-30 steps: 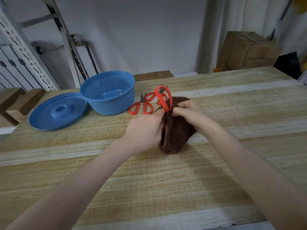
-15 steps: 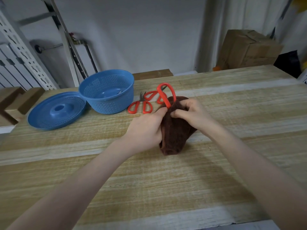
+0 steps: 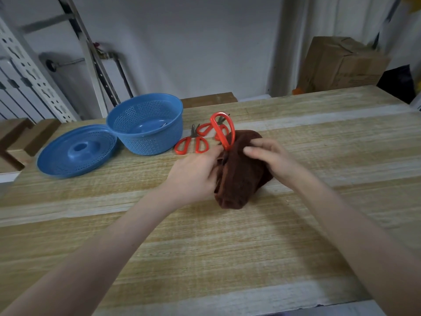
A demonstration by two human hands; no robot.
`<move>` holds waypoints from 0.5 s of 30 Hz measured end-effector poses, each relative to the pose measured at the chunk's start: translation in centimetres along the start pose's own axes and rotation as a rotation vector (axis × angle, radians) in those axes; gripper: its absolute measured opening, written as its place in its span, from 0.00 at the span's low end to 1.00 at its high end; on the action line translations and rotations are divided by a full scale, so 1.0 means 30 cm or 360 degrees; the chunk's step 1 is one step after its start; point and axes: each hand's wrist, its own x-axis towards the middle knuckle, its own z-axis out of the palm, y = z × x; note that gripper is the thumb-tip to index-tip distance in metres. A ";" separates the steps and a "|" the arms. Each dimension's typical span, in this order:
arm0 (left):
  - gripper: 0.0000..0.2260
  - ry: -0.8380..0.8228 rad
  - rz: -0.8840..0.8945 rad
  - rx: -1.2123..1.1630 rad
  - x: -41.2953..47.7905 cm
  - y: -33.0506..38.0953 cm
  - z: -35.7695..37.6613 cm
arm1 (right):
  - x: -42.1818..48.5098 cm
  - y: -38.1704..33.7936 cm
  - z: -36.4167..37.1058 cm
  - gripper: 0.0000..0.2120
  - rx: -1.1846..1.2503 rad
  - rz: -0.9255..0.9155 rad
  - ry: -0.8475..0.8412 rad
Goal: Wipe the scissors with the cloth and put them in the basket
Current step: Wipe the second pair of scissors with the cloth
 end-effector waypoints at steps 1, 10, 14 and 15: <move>0.17 -0.0003 -0.0002 0.0001 0.001 0.002 0.003 | 0.000 -0.011 0.014 0.04 -0.0280 -0.0092 0.0011; 0.21 -0.0017 -0.0044 -0.0004 0.001 -0.013 0.025 | 0.023 -0.013 0.021 0.14 -0.0982 -0.0209 -0.0041; 0.20 -0.0061 -0.0052 0.0014 -0.013 -0.019 0.036 | 0.023 0.007 -0.003 0.07 -0.0852 -0.0132 -0.0145; 0.20 -0.0063 -0.0048 0.0007 -0.018 -0.023 0.036 | 0.020 0.011 -0.010 0.06 -0.0802 -0.0112 -0.0140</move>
